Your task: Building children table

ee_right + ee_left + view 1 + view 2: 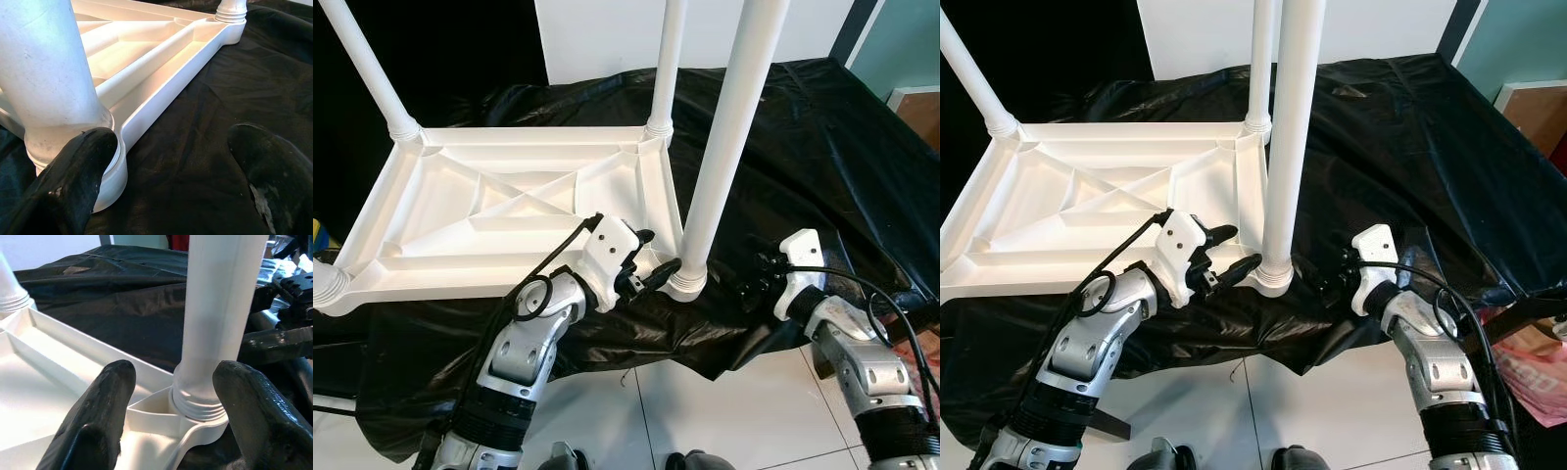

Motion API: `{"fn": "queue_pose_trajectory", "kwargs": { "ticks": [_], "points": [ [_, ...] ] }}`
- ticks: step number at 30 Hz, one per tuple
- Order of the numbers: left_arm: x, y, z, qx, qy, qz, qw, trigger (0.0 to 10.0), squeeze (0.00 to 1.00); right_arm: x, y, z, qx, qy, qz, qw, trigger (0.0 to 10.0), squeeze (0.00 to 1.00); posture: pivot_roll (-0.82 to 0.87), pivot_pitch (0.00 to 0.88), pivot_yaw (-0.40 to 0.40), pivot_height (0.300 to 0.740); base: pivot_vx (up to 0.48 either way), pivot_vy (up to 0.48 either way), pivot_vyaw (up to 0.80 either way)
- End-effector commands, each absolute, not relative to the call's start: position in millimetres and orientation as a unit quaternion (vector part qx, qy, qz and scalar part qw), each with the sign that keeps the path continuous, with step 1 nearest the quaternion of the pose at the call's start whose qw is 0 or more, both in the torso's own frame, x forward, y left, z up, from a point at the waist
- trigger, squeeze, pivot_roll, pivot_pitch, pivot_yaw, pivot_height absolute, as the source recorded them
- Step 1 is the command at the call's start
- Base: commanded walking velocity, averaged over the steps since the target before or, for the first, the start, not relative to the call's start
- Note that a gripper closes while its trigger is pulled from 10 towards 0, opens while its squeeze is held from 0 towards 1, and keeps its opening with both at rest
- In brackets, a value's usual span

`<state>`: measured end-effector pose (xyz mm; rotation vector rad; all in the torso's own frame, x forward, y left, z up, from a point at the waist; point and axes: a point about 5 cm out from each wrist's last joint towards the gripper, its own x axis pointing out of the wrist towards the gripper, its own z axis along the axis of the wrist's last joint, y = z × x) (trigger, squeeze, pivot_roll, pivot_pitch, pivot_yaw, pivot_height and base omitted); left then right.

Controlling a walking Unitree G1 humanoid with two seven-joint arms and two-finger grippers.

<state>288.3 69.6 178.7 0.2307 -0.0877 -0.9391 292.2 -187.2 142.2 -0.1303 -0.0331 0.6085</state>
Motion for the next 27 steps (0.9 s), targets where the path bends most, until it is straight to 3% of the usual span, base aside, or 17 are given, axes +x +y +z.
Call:
{"fn": "queue_pose_trajectory", "kwargs": {
  "ticks": [1,8,11,13,19,27],
  "points": [
    [289,75,176,0.118,-0.034,-0.415,0.902,10.0,0.00,280,-195,137,-0.059,0.024,0.343,0.937,10.0,0.00,0.01,0.112,-0.008,0.740,0.000,0.000,0.00],
    [288,77,175,0.120,-0.028,-0.419,0.900,10.0,0.00,269,-207,142,-0.063,0.053,0.377,0.923,10.0,0.00,0.00,0.109,0.007,0.740,0.000,0.000,0.00],
    [287,74,175,0.123,-0.023,-0.433,0.893,10.0,0.00,260,-210,151,-0.081,0.073,0.431,0.896,10.0,0.00,-0.01,0.104,0.016,0.740,0.000,0.000,0.00],
    [287,74,175,0.123,-0.023,-0.433,0.893,10.0,0.00,260,-210,151,-0.081,0.073,0.431,0.896,10.0,0.00,-0.01,0.104,0.016,0.740,0.000,0.000,0.00],
    [287,76,175,0.128,-0.020,-0.438,0.890,10.0,0.00,270,-189,156,-0.073,0.038,0.444,0.892,10.0,0.00,-0.01,0.098,0.014,0.740,0.000,0.000,0.00],
    [287,86,178,0.139,-0.018,-0.438,0.888,10.0,0.00,303,-150,158,-0.070,-0.009,0.405,0.912,10.0,0.00,0.02,0.084,-0.014,0.740,0.000,0.000,0.00]
  ]
}}
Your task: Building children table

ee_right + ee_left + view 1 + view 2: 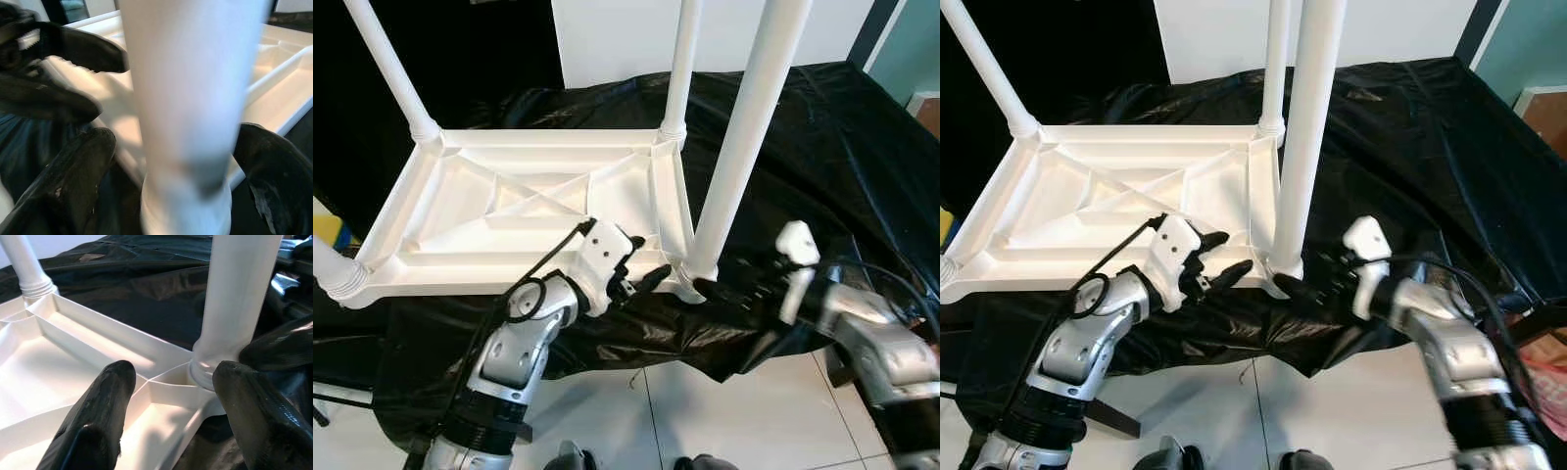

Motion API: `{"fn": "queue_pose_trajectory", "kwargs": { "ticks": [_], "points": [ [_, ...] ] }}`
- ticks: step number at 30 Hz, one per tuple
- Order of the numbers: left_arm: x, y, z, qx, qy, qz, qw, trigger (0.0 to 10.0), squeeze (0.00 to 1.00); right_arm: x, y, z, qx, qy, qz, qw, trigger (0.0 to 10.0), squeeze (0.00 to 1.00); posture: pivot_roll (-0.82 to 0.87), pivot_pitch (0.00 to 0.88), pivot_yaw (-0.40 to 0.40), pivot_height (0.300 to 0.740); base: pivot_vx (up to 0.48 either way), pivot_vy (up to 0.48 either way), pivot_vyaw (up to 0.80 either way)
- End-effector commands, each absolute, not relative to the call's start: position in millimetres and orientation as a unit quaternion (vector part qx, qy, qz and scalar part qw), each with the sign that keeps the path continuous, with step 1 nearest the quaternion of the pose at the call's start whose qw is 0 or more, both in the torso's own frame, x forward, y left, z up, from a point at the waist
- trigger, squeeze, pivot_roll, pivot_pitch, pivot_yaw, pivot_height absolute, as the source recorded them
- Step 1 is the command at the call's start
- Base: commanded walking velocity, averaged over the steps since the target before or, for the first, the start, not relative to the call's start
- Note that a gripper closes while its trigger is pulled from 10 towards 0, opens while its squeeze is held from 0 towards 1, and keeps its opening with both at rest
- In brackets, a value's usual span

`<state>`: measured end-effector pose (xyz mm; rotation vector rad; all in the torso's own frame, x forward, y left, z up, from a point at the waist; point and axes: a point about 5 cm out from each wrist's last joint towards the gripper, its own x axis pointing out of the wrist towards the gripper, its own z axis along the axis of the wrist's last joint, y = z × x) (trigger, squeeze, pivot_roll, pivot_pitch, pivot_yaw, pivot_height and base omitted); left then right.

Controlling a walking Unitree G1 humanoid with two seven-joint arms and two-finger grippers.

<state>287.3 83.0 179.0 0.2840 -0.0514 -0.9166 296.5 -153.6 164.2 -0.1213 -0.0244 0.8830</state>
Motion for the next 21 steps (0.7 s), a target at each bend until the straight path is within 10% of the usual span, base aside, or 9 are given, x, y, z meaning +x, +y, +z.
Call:
{"fn": "queue_pose_trajectory", "kwargs": {
  "ticks": [1,13,14,15,21],
  "points": [
    [287,86,178,0.139,-0.017,-0.436,0.889,10.0,0.00,306,-147,157,-0.071,-0.011,0.395,0.916,10.0,0.00,0.02,0.084,-0.014,0.740,0.000,0.000,0.00],
    [285,83,176,0.140,-0.020,-0.437,0.888,10.0,0.00,334,-161,156,-0.079,-0.013,0.346,0.935,10.0,0.00,0.03,0.088,-0.026,0.740,0.000,0.000,0.00],
    [287,83,177,0.139,-0.022,-0.435,0.890,10.0,0.00,339,-166,155,-0.082,-0.010,0.333,0.939,1.7,0.00,0.03,0.088,-0.027,0.740,0.000,0.000,0.00],
    [288,82,178,0.138,-0.024,-0.434,0.890,10.0,0.00,343,-171,155,-0.084,-0.009,0.321,0.943,0.0,0.00,0.03,0.087,-0.030,0.740,0.000,0.000,0.00],
    [289,79,179,0.138,-0.027,-0.436,0.889,10.0,0.00,348,-176,156,-0.074,-0.010,0.302,0.950,0.0,0.00,0.02,0.087,-0.035,0.740,0.000,0.000,0.00]
  ]
}}
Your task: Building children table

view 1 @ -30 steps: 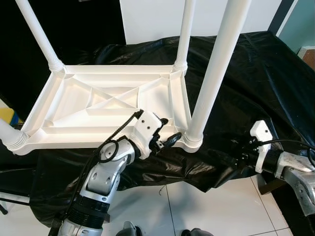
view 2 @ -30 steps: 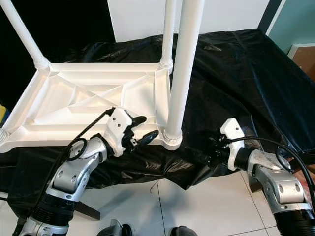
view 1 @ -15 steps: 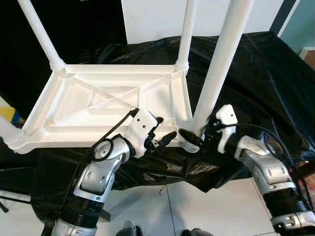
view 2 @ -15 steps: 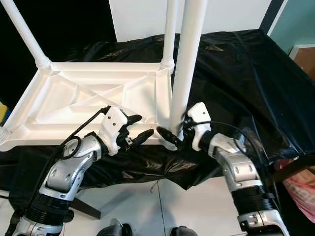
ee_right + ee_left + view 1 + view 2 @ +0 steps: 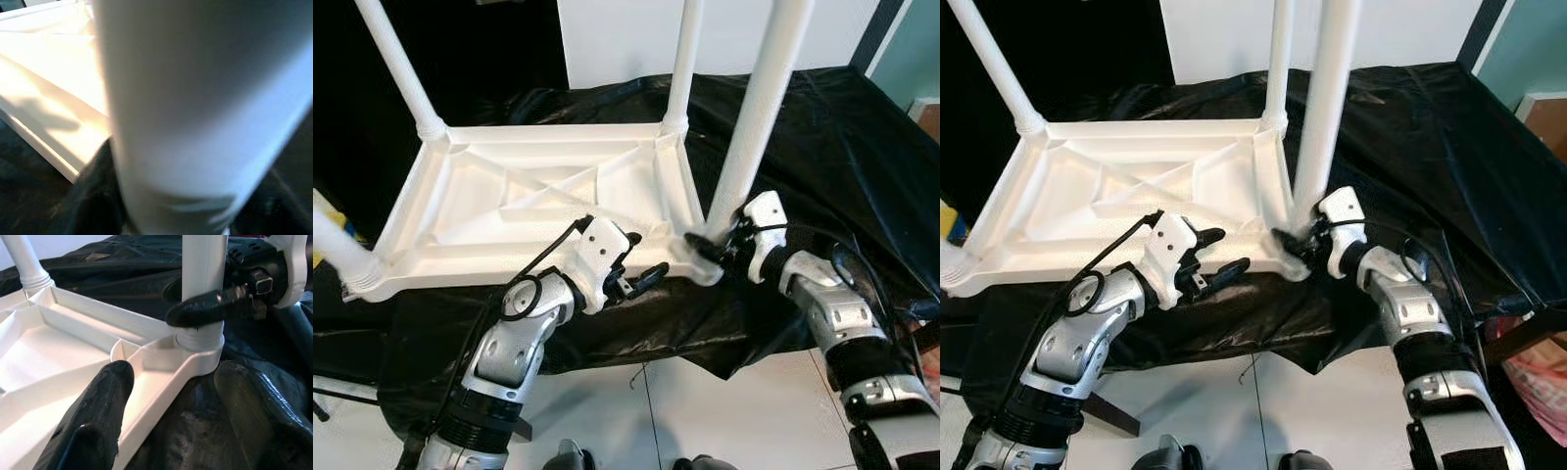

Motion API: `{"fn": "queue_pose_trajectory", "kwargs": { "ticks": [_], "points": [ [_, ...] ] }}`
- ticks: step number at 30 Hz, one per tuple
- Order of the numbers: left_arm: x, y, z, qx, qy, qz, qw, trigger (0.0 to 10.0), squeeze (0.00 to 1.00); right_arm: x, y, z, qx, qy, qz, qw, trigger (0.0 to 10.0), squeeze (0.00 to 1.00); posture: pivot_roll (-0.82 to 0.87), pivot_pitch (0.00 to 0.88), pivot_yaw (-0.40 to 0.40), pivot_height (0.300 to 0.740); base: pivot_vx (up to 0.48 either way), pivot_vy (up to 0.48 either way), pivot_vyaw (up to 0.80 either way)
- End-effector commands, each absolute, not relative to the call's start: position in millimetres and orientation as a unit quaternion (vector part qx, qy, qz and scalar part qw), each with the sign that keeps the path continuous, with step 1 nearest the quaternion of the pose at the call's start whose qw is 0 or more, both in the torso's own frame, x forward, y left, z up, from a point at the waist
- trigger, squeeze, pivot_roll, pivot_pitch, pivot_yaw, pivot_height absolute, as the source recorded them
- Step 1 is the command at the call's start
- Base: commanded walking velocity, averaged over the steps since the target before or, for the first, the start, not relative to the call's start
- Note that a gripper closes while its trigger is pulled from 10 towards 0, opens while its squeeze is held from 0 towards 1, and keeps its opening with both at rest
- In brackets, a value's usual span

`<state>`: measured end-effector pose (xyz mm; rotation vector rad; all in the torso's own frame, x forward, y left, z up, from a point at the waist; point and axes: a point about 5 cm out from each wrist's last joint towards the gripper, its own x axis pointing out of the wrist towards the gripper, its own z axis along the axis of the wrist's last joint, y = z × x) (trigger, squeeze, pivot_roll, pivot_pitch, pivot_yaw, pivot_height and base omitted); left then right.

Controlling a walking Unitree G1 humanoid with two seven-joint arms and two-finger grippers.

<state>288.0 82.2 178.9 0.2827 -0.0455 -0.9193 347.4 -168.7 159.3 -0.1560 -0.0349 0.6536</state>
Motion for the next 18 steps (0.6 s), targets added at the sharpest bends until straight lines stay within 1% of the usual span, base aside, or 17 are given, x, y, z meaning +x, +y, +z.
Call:
{"fn": "queue_pose_trajectory", "kwargs": {
  "ticks": [1,7,8,9,10,13,15,18],
  "points": [
    [289,78,179,0.137,-0.026,-0.437,0.889,10.0,0.00,348,-177,154,-0.071,-0.011,0.293,0.953,0.0,0.00,0.02,0.087,-0.033,0.740,0.000,0.000,0.00],
    [291,74,178,0.136,-0.026,-0.439,0.888,10.0,0.00,348,-179,148,-0.073,-0.001,0.253,0.965,0.0,0.00,0.01,0.090,-0.029,0.740,0.000,0.000,0.00],
    [292,73,178,0.138,-0.028,-0.435,0.889,10.0,0.00,347,-178,144,-0.066,0.004,0.219,0.973,9.5,0.00,0.00,0.092,-0.022,0.740,0.000,0.000,0.00],
    [294,72,179,0.138,-0.031,-0.430,0.892,10.0,0.00,347,-177,141,-0.057,0.005,0.184,0.981,10.0,0.00,0.00,0.093,-0.017,0.740,0.000,0.000,0.00],
    [294,72,179,0.138,-0.031,-0.430,0.892,10.0,0.00,347,-177,141,-0.057,0.005,0.184,0.981,10.0,0.00,0.00,0.093,-0.017,0.740,0.000,0.000,0.00],
    [298,67,184,0.129,-0.041,-0.415,0.900,10.0,0.00,345,-169,134,-0.023,0.011,0.093,0.995,10.0,0.00,-0.01,0.092,-0.008,0.740,0.000,0.000,0.00],
    [299,66,185,0.126,-0.042,-0.412,0.901,10.0,0.00,344,-166,133,-0.013,0.013,0.075,0.997,10.0,0.00,-0.01,0.092,-0.008,0.740,0.000,0.000,0.00],
    [301,59,188,0.117,-0.050,-0.406,0.905,10.0,0.00,341,-158,130,0.032,0.012,-0.044,0.998,10.0,0.00,-0.02,0.089,0.004,0.740,0.000,0.000,0.00]
  ]
}}
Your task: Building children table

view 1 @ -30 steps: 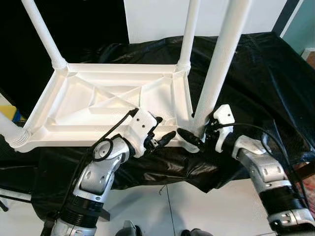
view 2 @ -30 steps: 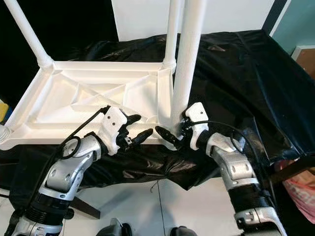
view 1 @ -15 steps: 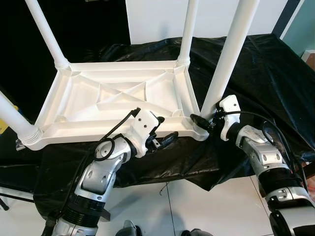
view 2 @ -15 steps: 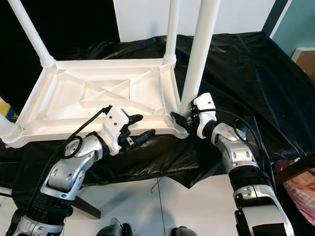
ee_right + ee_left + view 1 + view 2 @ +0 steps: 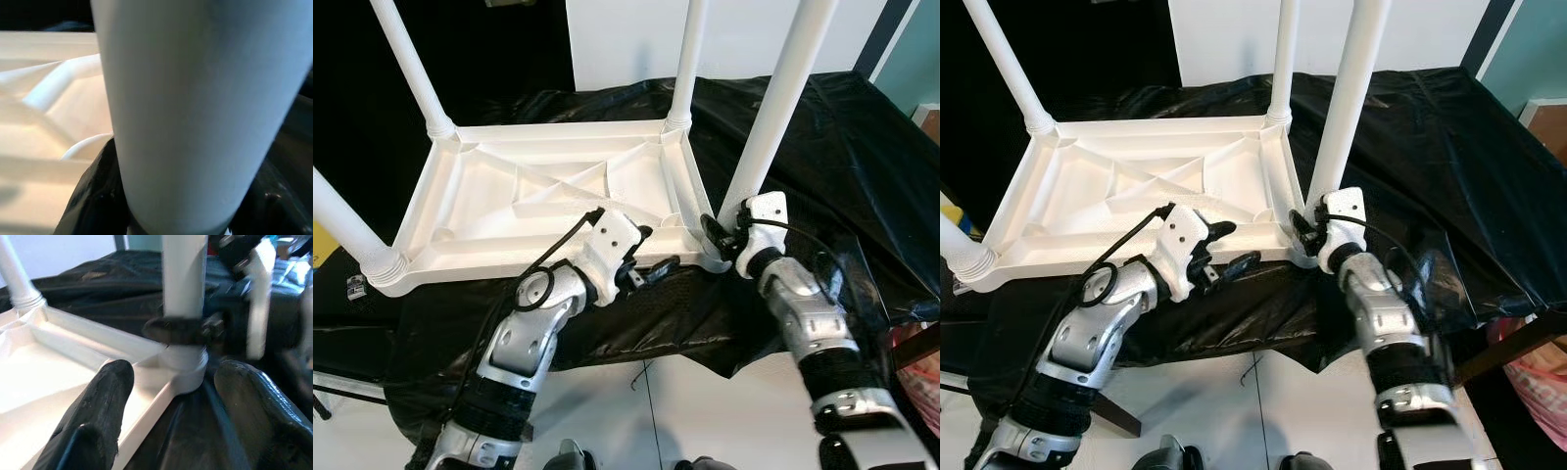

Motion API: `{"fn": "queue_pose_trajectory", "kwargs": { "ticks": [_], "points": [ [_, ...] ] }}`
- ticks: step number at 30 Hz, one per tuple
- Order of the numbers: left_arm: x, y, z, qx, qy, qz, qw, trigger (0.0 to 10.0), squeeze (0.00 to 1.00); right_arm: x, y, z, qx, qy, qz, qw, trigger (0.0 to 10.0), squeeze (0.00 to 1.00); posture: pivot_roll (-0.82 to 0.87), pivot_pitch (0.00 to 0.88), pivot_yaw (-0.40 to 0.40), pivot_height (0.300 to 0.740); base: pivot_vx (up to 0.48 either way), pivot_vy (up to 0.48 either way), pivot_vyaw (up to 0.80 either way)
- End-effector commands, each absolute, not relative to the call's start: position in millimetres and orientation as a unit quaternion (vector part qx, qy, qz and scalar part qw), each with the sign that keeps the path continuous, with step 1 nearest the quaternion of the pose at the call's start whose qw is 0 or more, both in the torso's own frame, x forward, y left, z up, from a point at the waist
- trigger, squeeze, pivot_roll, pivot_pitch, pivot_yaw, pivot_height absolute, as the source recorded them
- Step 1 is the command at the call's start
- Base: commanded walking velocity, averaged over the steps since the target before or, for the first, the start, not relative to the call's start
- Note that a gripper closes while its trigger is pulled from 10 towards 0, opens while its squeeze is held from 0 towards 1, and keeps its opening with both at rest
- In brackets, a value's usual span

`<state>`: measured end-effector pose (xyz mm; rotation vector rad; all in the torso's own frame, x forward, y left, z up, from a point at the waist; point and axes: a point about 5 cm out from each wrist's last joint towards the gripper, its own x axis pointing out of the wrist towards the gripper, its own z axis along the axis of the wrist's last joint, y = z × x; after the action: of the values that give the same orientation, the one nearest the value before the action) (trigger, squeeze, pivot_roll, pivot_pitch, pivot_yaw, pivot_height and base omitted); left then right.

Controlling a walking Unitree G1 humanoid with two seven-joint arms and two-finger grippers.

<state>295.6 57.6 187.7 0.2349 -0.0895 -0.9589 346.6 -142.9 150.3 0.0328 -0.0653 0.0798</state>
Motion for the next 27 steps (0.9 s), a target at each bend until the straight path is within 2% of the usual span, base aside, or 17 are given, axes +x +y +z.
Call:
{"fn": "queue_pose_trajectory", "kwargs": {
  "ticks": [1,2,6,10,18,19,27],
  "points": [
    [301,59,188,0.117,-0.050,-0.406,0.905,10.0,0.00,341,-158,130,0.032,0.012,-0.044,0.998,10.0,0.00,-0.02,0.089,0.004,0.740,0.000,0.000,0.00],
    [303,56,189,0.115,-0.053,-0.404,0.906,10.0,0.00,339,-157,129,0.041,0.012,-0.092,0.995,10.0,0.00,-0.03,0.089,0.006,0.740,0.000,0.000,0.00],
    [304,53,192,0.111,-0.060,-0.404,0.906,10.0,0.00,337,-146,127,0.060,0.015,-0.135,0.989,10.0,0.00,-0.03,0.088,0.007,0.740,0.000,0.000,0.00],
    [306,50,192,0.114,-0.062,-0.404,0.905,10.0,0.00,337,-132,134,0.065,0.001,-0.102,0.993,10.0,0.00,-0.03,0.083,0.000,0.740,0.000,0.000,0.00],
    [307,50,194,0.117,-0.068,-0.398,0.907,10.0,0.00,335,-127,143,0.062,-0.030,-0.077,0.995,10.0,0.00,-0.02,0.077,-0.005,0.740,0.000,0.000,0.00],
    [307,50,194,0.118,-0.069,-0.398,0.907,10.0,0.00,335,-126,147,0.067,-0.041,-0.071,0.994,10.0,1.00,-0.02,0.074,-0.007,0.740,0.000,0.000,0.00],
    [306,50,192,0.122,-0.070,-0.400,0.906,10.0,0.00,335,-132,161,0.056,-0.090,-0.008,0.994,10.0,1.00,-0.02,0.071,-0.004,0.740,0.000,0.000,0.00]
  ]
}}
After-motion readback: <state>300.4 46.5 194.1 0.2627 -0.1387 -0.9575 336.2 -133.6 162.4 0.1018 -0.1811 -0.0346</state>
